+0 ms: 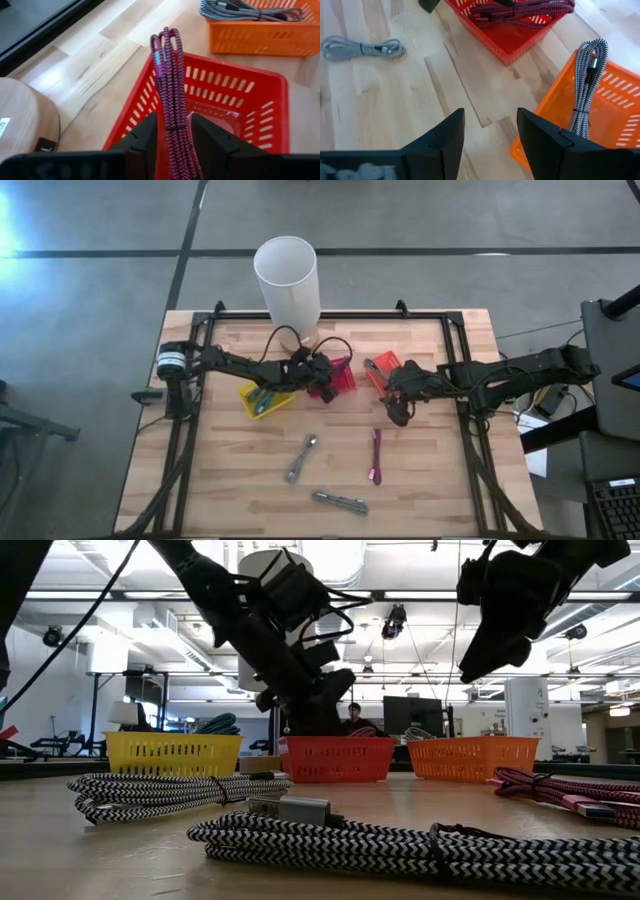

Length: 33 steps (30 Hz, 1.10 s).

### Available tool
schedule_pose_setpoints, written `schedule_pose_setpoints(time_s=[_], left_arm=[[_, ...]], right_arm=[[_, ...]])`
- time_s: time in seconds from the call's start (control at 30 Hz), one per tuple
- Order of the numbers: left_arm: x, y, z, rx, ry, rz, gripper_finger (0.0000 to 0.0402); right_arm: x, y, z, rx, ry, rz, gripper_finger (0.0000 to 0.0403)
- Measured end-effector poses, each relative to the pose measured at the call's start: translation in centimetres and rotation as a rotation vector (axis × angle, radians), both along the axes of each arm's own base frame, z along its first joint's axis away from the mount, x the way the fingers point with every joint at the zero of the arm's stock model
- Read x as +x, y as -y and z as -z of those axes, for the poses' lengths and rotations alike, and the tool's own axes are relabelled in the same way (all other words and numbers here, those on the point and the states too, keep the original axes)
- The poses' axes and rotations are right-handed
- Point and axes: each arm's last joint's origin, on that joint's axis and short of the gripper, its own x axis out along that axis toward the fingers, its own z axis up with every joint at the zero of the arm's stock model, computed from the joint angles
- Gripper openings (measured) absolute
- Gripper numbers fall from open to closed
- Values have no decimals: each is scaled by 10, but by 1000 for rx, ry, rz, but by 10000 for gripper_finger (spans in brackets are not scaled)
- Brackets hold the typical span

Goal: Pick & Place USB Port
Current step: Put the bottom pink charger cable into the red bin, then put the pink charger cable into the red bin

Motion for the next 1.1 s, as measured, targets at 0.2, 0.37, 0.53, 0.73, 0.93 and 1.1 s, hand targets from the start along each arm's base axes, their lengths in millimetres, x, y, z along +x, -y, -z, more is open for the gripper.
schedule_pose_setpoints(time_s=[0.2,0.37,0.53,0.73,0.93,1.1], left_arm=[[2,0,-5,24,-4,23,129],[12,0,-22,71,22,73,126],[24,0,-46,92,63,151,126],[28,0,-64,112,-16,188,126],[28,1,-71,136,-77,218,126],[28,1,-71,161,-101,241,126]], right_arm=[[-1,-1,5,18,-3,16,178],[-3,-8,13,97,20,68,178],[-4,-22,21,180,2,104,178],[3,-41,37,267,-71,170,178],[14,-52,55,341,-183,239,178],[29,-56,59,377,-195,324,178]])
